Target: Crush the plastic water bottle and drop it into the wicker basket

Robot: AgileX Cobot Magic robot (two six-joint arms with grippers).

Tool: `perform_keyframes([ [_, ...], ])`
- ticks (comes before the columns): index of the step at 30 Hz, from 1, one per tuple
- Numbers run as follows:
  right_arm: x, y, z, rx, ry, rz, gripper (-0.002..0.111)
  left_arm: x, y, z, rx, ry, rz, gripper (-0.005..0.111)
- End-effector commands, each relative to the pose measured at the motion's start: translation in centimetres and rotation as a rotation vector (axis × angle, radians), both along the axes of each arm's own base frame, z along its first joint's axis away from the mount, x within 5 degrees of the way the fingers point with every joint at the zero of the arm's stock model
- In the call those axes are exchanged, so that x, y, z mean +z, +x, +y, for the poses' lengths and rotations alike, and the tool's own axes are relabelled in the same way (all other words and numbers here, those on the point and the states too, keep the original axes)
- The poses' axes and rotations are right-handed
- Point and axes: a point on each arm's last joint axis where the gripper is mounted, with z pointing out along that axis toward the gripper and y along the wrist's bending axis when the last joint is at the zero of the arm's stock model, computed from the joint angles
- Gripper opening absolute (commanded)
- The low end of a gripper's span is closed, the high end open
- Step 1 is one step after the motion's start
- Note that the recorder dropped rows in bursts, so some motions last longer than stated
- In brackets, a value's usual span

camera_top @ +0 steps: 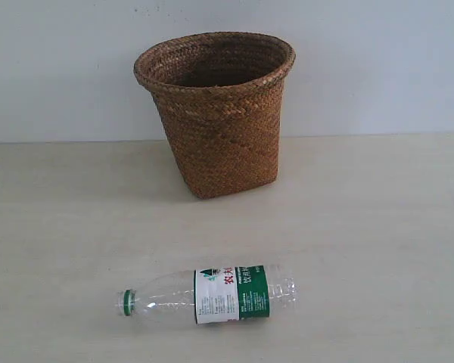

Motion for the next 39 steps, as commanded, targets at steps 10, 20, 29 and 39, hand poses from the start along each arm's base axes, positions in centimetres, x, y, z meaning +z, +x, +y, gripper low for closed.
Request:
perform_keyframes([
  [10, 2.7, -0.3, -0.2, 0.004, 0.233, -0.282, 0.000, 2.6, -0.2, 0.4, 0.013, -0.301, -0.271, 0.004],
  [20, 9.1, 0.6, -0.1, 0.008, 0.230, -0.318, 0.000, 7.1, -0.1, 0.5, 0.003, -0.366, -0.405, 0.004],
  [29, 14.2, 4.6, 0.1, -0.002, 0.160, -0.258, 0.000, 13.3, 3.5, 0.0, 0.001, -0.286, -0.362, 0.004],
  [39, 15.7, 10.1, 0.3, -0.012, 0.076, -0.137, 0.000, 16.4, 9.4, -0.4, 0.024, -0.165, -0.260, 0.004],
])
